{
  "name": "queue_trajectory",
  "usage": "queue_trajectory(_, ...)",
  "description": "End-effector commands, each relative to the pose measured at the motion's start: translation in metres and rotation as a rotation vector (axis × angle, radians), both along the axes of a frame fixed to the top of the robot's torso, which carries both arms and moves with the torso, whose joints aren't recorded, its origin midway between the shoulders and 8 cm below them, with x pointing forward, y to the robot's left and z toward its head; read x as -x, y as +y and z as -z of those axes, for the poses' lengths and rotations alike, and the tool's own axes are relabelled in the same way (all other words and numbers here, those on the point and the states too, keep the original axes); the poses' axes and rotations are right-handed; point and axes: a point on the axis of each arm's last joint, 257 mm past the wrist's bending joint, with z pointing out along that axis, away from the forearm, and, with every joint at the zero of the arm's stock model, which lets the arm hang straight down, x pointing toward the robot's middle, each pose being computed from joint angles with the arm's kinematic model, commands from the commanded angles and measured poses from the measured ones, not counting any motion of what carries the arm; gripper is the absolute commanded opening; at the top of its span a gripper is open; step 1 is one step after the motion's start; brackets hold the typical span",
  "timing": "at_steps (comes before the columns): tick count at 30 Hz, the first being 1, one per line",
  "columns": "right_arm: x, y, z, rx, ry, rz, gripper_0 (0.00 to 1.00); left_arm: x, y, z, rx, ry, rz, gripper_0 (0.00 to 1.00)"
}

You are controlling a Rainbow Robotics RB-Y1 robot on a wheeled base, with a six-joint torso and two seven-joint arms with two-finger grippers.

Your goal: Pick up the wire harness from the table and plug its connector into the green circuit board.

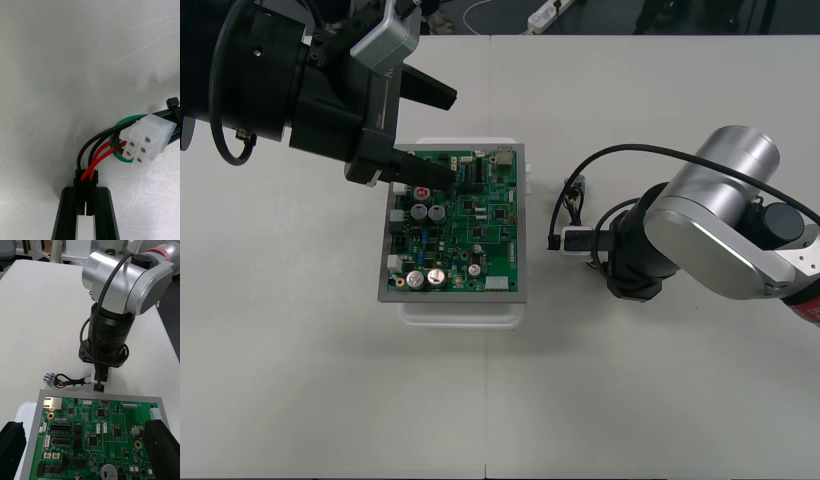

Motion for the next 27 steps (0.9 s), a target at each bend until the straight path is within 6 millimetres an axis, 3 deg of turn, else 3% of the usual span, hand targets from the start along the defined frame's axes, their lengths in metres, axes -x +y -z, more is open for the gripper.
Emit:
queue_trajectory(1, -0.011, -0.013, -0.020, 0.011, -0.037, 0.025, 0.00, 0.004, -0.021, -0.028, 0.038, -0.108, 0.053, 0.92)
queue_trajectory(19, -0.008, -0.046, -0.039, 0.010, -0.019, 0.038, 0.00, 0.004, -0.021, -0.028, 0.038, -0.108, 0.053, 0.92)
queue_trajectory(27, -0.007, -0.037, -0.056, -0.052, -0.022, 0.029, 0.00, 0.004, -0.021, -0.028, 0.038, -0.108, 0.053, 0.91)
